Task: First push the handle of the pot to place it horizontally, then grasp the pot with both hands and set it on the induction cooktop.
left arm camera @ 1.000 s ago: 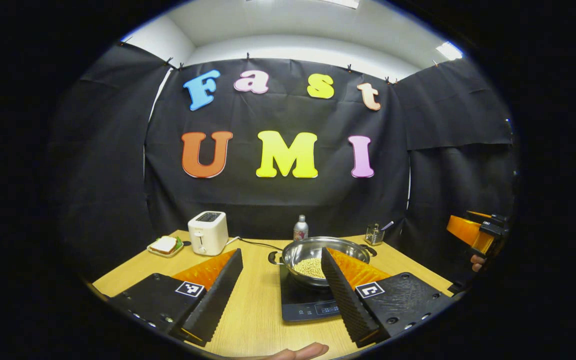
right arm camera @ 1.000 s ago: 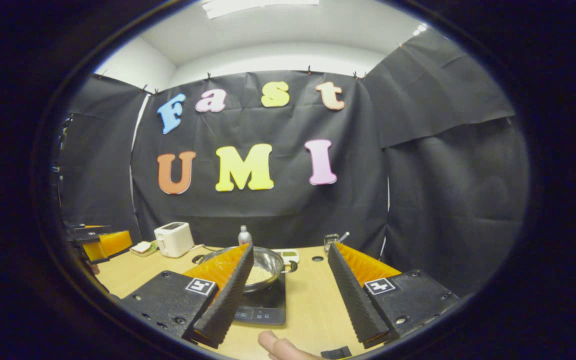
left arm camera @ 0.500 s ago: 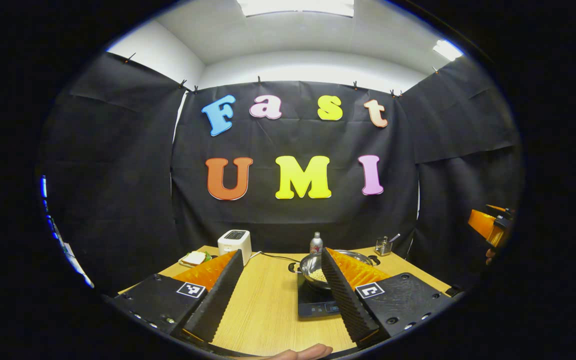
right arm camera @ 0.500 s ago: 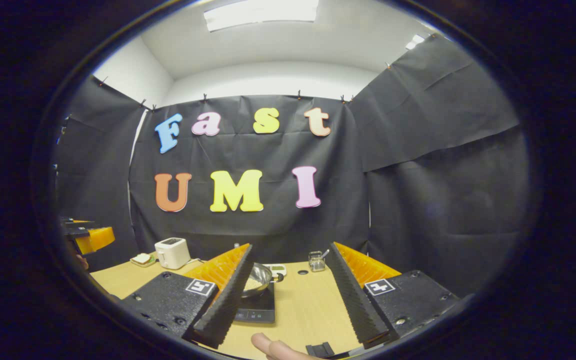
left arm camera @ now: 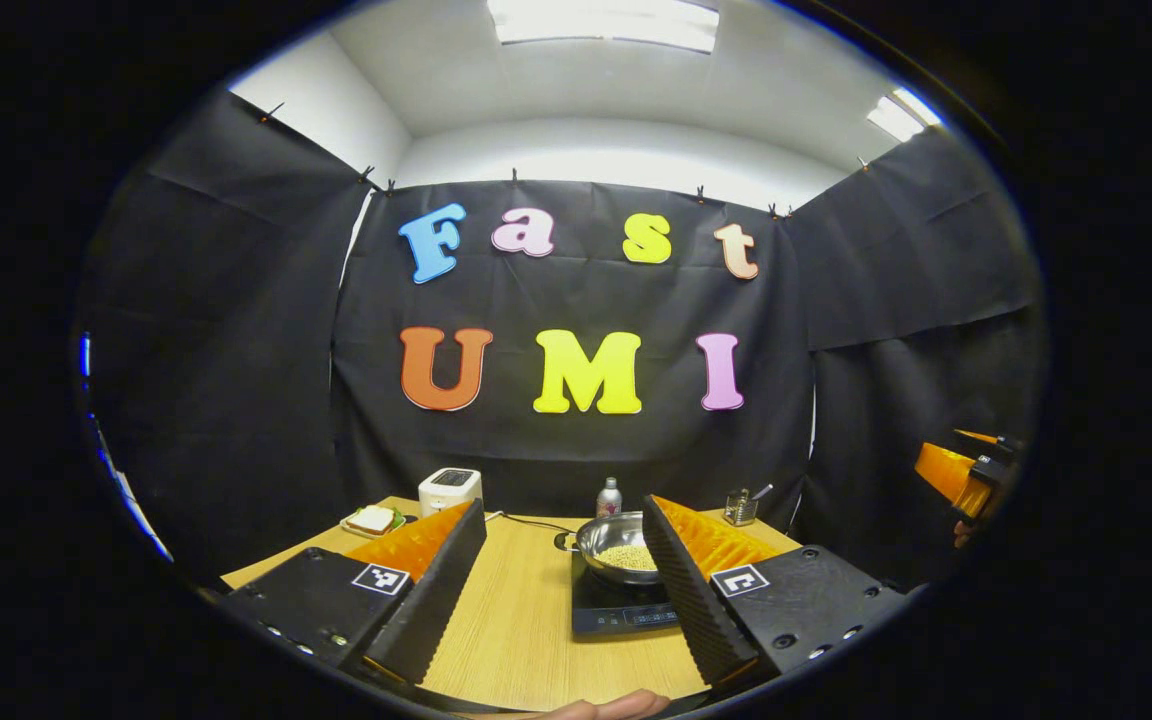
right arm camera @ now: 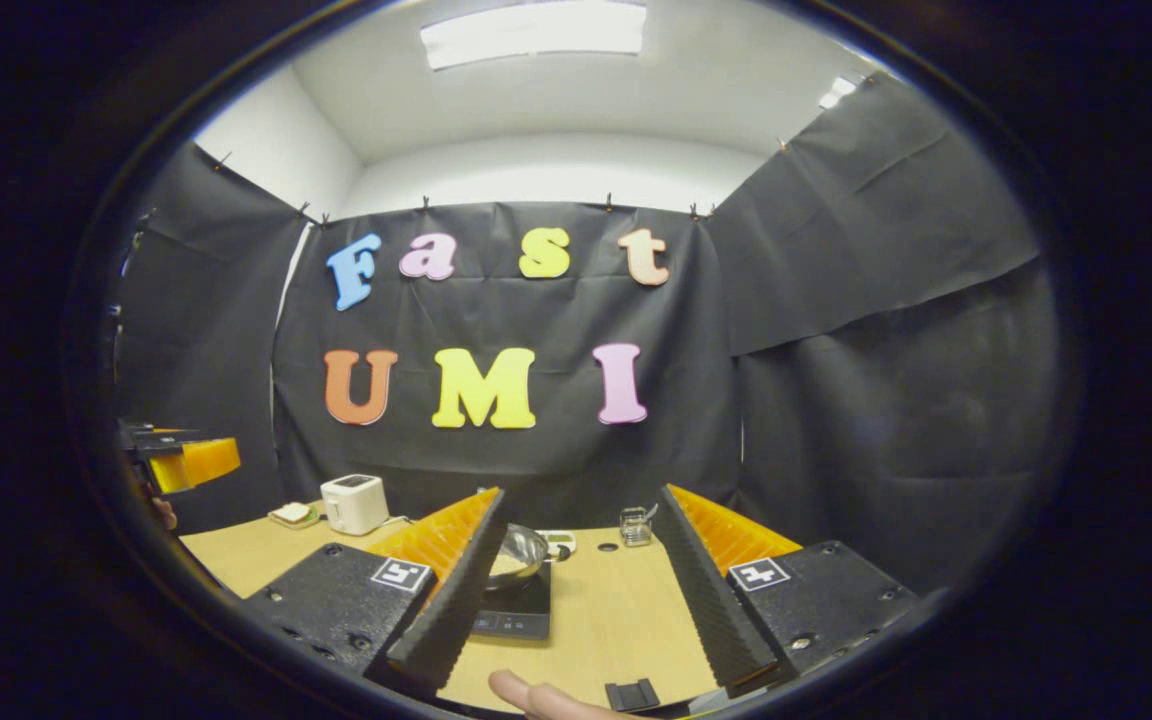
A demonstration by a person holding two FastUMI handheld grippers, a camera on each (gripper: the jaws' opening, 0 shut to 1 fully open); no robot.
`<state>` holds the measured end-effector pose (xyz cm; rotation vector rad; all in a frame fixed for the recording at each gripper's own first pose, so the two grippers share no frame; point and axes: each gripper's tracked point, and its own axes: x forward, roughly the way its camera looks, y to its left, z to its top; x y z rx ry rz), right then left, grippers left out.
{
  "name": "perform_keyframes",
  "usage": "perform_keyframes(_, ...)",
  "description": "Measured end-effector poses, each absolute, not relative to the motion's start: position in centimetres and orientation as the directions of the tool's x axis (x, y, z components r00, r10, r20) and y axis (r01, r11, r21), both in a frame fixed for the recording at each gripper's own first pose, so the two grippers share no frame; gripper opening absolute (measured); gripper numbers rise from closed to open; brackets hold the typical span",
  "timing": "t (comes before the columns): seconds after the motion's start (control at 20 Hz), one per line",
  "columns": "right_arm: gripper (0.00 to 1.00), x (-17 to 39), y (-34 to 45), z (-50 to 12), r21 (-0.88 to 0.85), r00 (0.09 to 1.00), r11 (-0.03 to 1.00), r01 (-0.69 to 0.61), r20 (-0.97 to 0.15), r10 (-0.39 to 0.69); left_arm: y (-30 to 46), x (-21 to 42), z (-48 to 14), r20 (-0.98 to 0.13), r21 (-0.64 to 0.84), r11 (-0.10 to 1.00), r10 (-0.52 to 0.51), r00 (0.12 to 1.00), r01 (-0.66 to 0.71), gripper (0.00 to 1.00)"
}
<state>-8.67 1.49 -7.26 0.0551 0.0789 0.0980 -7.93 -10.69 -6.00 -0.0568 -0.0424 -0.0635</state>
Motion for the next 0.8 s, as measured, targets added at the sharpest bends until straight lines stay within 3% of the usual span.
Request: perform_keyframes(0.8, 0.94, -8.9, 3.4, -8.1, 0.027, 0.985, 0.99, -0.142, -0.092, 0.144, -11.7, -7.2, -5.8, 0.032, -0.035, 0.995, -0.091, 0.995, 0.093, 0.94)
